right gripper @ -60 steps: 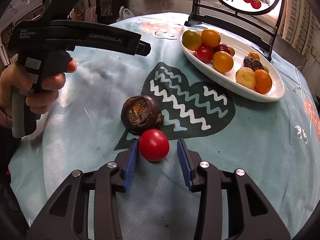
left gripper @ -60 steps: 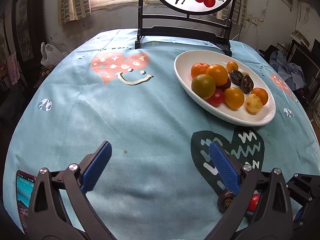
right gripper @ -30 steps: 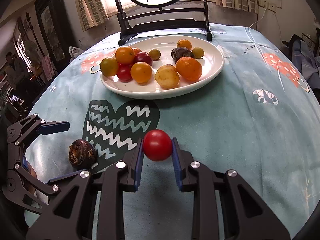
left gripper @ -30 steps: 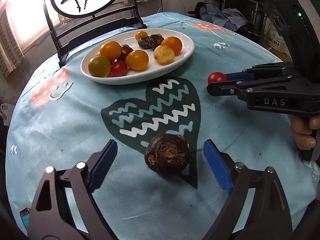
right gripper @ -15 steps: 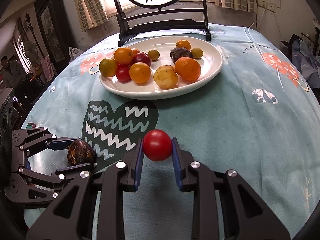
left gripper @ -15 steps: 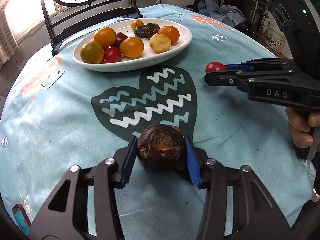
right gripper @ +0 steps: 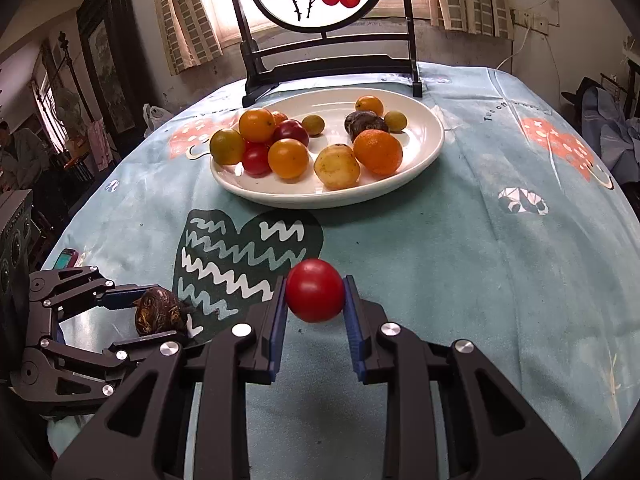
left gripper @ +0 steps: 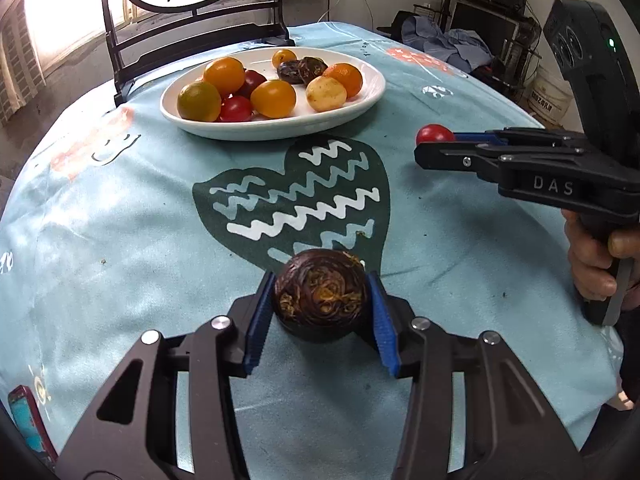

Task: Organize fruits
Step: 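Carry both fruits over the plate and open both tools to release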

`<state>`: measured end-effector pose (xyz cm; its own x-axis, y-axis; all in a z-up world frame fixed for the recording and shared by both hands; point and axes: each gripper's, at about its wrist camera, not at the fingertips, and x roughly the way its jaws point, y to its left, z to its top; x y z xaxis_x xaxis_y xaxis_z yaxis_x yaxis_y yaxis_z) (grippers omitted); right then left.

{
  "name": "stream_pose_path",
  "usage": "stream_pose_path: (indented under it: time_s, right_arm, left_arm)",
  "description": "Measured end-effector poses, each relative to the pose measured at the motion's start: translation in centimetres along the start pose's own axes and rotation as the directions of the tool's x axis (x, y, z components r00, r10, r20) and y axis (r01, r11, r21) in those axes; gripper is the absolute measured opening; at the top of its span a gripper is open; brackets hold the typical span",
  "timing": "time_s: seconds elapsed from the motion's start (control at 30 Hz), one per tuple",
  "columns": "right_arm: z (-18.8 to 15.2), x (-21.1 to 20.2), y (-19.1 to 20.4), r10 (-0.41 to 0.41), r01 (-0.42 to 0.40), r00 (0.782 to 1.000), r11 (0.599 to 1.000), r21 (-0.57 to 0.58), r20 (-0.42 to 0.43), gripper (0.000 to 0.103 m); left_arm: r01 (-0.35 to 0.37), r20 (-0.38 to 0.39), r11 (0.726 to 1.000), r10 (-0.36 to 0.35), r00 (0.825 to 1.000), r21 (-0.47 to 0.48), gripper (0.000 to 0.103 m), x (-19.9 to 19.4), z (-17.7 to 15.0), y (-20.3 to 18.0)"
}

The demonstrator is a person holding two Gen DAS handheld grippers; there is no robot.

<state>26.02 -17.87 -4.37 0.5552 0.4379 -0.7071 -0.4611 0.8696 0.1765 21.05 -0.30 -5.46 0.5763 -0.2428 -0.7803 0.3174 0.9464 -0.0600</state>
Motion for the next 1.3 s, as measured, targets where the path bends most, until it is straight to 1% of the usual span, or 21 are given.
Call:
stream_pose_path:
  time_s: [0.1,0.2,0.27,0.37,0.47,0.6,0.77,0.83,0.9,1.0,1.03,1.07,1.13,1.2,1.3]
  right_arm:
    - [-0.3,-0.8,0.6,0.020,-0.019,0.999,1.000,-0.015,0.028,0.027]
    - [-0.3,-1.9,0.9,0.058,-0.057,0.996,0.998,-0.012,0.074,0.027]
    - [0.2,-2.4,1.0,0.077,-0.077,0.992,0.997,-0.009,0.104,0.028]
    - [1.1,-2.8,1.1,0.072,-0.072,0.988,0.997,-0.004,0.138,0.028]
    - [2.4,-3.0,0.8,0.072,-0.076,0.984,0.997,0.016,0.165,0.028]
    - [4.6,-2.8,0.3,0.061,-0.069,0.980,0.997,0.034,0.191,0.028]
    - [8.4,-1.4,-1.1,0.029,-0.041,0.975,0.998,0.051,0.219,0.028]
    - [9.7,-0.6,-2.1,0.007,-0.025,0.974,0.997,0.077,0.225,0.028]
    - [10.8,0.2,-3.1,0.007,-0.030,0.975,0.995,0.100,0.220,0.027]
    - [11.9,1.4,-3.8,-0.005,-0.017,0.977,0.995,0.100,0.215,0.027]
    - [12.2,1.8,-4.0,-0.004,-0.016,0.977,0.995,0.096,0.212,0.027]
    - [12.3,2.1,-4.0,-0.003,-0.017,0.978,0.996,0.091,0.208,0.027]
    - [12.5,2.9,-4.2,-0.002,-0.015,0.980,0.996,0.083,0.198,0.027]
    - [12.8,3.7,-4.4,-0.001,-0.014,0.983,0.997,0.080,0.185,0.027]
    - [13.1,5.1,-4.4,-0.009,-0.003,0.987,0.997,0.074,0.158,0.027]
  left_arm:
    - [0.039,0.055,0.998,-0.036,0.998,-0.056,0.046,-1.3,-0.1,0.6]
    - [0.046,0.091,0.995,-0.038,0.995,-0.089,0.046,-2.2,0.5,1.0]
    - [0.042,0.111,0.994,-0.030,0.993,-0.103,0.046,-2.6,1.6,1.2]
    - [0.025,0.151,0.993,-0.008,0.988,-0.114,0.046,-3.3,3.9,1.5]
    - [0.029,0.180,0.993,-0.007,0.984,-0.115,0.046,-3.5,6.4,1.6]
    - [0.014,0.183,0.993,0.008,0.983,-0.120,0.046,-2.1,10.5,2.0]
    - [-0.027,0.170,0.990,0.051,0.984,-0.141,0.046,1.1,16.2,3.4]
    - [-0.051,0.151,0.987,0.074,0.986,-0.151,0.046,2.8,18.3,4.1]
    - [-0.078,0.132,0.985,0.099,0.986,-0.154,0.046,4.4,20.0,4.9]
    - [-0.139,0.079,0.977,0.153,0.985,-0.162,0.047,6.7,21.8,5.8]
    - [-0.166,0.076,0.971,0.181,0.981,-0.171,0.053,7.1,22.1,6.0]
    - [-0.188,0.082,0.966,0.205,0.975,-0.180,0.065,7.0,22.2,6.3]
    - [-0.205,0.099,0.958,0.228,0.969,-0.200,0.072,6.5,22.5,6.7]
    - [-0.220,0.099,0.954,0.243,0.965,-0.206,0.079,6.1,22.5,7.0]
    - [-0.269,0.116,0.943,0.294,0.949,-0.194,0.086,5.2,22.1,7.0]
